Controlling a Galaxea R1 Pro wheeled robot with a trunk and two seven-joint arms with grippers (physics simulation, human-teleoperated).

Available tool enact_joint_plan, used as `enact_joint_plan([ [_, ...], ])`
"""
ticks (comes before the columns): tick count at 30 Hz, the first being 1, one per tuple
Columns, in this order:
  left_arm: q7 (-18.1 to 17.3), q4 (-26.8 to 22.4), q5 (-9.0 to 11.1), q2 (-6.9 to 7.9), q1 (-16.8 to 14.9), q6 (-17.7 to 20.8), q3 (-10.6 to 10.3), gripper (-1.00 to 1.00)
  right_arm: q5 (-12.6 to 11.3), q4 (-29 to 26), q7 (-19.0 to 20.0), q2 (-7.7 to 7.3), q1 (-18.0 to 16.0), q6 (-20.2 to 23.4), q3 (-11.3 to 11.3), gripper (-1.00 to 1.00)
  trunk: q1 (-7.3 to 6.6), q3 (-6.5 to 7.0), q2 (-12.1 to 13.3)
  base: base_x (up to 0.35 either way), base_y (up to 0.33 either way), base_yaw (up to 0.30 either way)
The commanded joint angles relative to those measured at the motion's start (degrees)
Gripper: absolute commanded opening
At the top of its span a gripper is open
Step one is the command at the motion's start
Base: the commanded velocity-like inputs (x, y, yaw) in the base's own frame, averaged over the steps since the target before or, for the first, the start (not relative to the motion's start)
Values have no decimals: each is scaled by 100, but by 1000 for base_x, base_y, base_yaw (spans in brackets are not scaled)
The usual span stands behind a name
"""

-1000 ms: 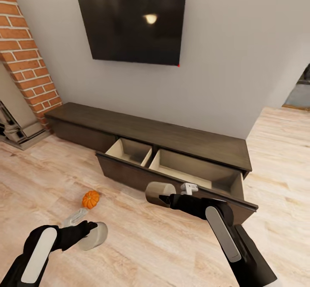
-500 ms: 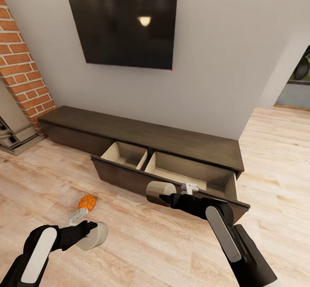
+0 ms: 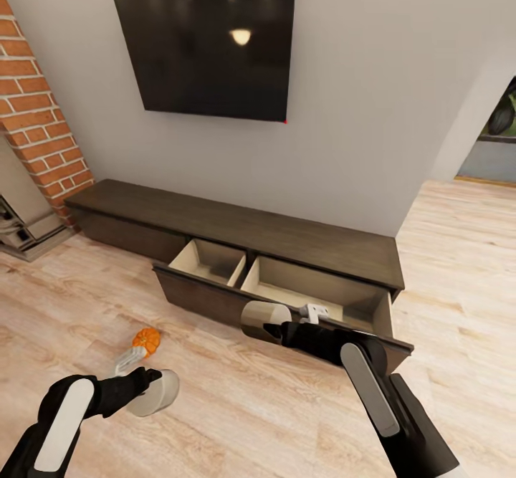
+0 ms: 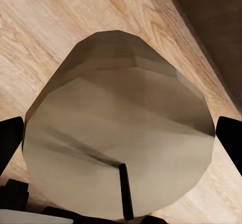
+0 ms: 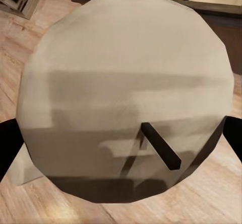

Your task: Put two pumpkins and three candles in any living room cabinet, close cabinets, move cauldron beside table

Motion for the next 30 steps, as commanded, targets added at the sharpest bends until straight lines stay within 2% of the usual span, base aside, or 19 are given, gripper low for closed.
enact_joint_plan([
  [1, 0, 0, 2, 0, 0, 0, 11, -100, -1, 2, 0, 2, 0, 0, 0, -100, -1, 1, 2, 0, 0, -9],
  [11, 0, -1, 2, 1, 0, 0, 61, -100, -9, 5, 7, 5, 0, 0, -9, -100, -1, 56, 2, 8, 6, -173],
  [19, 0, -1, 2, 1, 0, 0, 65, -100, -16, 12, 7, 6, 0, 0, -10, -100, -1, 107, 2, 207, 154, -204],
  [25, -5, -33, 2, 1, 0, 6, 65, -100, -13, 5, 4, 7, 0, 0, -3, -100, -1, 111, 2, 105, 66, -25],
  [30, -7, -106, 2, -1, 0, 30, 64, -100, -13, 7, 11, 6, 0, 0, -12, -100, -110, 214, 202, 8, 5, -65],
])
